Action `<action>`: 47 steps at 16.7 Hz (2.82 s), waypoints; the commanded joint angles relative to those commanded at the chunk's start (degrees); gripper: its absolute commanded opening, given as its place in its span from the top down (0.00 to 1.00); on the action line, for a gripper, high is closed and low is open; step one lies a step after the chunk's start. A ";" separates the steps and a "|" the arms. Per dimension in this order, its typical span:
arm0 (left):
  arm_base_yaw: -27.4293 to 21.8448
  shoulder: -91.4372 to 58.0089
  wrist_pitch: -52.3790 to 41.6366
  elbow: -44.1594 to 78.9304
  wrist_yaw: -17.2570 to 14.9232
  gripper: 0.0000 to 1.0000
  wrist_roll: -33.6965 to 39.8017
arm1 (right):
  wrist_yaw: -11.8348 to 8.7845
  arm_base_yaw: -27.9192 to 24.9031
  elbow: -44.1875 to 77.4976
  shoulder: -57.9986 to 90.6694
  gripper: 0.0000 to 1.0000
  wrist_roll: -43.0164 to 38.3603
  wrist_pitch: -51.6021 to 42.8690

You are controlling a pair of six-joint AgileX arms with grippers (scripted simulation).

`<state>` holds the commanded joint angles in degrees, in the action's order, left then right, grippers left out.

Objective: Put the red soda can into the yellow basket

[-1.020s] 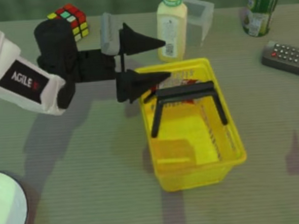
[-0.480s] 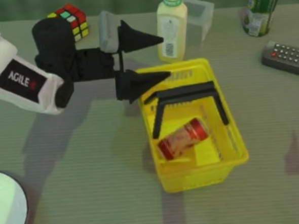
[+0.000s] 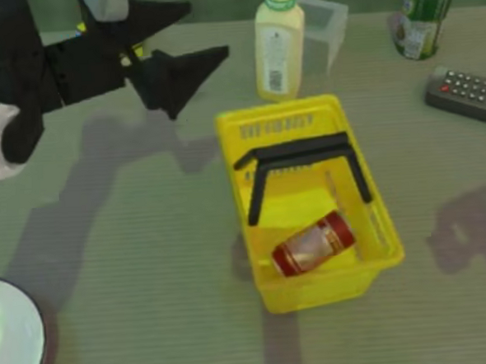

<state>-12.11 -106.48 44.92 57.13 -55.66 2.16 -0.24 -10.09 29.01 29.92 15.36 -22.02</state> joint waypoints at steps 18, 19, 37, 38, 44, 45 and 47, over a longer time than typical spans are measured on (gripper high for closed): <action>12.55 100.46 -42.94 -53.75 51.76 0.00 -1.09 | 0.29 -26.55 90.20 93.93 0.00 42.17 -60.77; 12.83 102.86 -43.74 -55.09 53.26 0.00 -1.48 | 0.35 -27.23 92.47 95.98 0.00 43.25 -62.14; 13.26 106.48 -44.92 -57.14 55.66 0.00 -2.16 | 0.43 -28.27 89.82 97.93 0.00 44.77 -58.96; 13.26 106.48 -44.92 -57.14 55.66 0.00 -2.16 | 0.43 -28.27 89.82 97.93 0.08 44.77 -58.96; 13.26 106.48 -44.92 -57.14 55.66 0.00 -2.16 | 0.43 -28.27 89.82 97.93 0.53 44.77 -58.96; 13.26 106.48 -44.92 -57.14 55.66 0.00 -2.16 | 0.43 -28.27 89.82 97.93 0.60 44.77 -58.96; 13.26 106.48 -44.92 -57.14 55.66 0.00 -2.16 | 0.43 -28.27 89.82 97.93 0.75 44.77 -58.96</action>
<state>1.15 0.00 0.00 0.00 0.00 0.00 0.19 -38.35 118.84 127.85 60.12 -80.98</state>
